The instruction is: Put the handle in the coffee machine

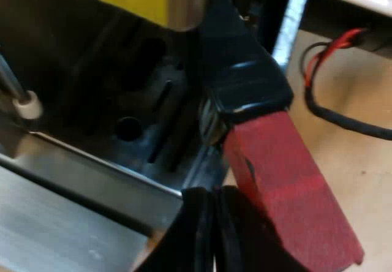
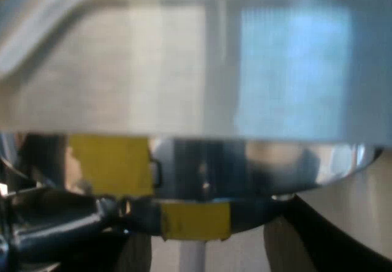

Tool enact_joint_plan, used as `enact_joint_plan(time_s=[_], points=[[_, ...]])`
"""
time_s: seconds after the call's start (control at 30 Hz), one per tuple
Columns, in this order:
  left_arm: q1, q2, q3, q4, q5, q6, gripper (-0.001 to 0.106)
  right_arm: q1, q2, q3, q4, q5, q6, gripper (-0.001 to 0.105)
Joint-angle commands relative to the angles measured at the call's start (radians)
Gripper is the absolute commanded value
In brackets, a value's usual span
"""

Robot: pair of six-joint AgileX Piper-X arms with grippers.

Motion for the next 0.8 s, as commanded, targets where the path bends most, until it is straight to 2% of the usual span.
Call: enact_joint_plan(time_s=[0.03,0.2,0.53,0.63,0.8], points=[[-0.01,-0.012,-0.004,0.044,0.033,0.005,0.001,0.001,-0.02,-0.015,-0.09,-0.019,0.002,0.045],[-0.012,-0.012,-0.001,0.094,0.074,0.005,0.001,0.001,-0.02,-0.015,-0.09,-0.019,0.002,0.045],[-0.012,-0.012,0.054,0.104,0.106,0.005,0.001,0.007,-0.02,-0.015,-0.075,0.007,0.002,0.045],[-0.012,-0.012,0.054,0.104,0.145,0.005,0.001,0.025,-0.02,-0.015,-0.052,0.019,0.002,0.045],[-0.046,-0.012,0.054,0.104,0.143,0.005,0.001,0.041,-0.02,-0.015,0.002,0.053,0.002,0.045]])
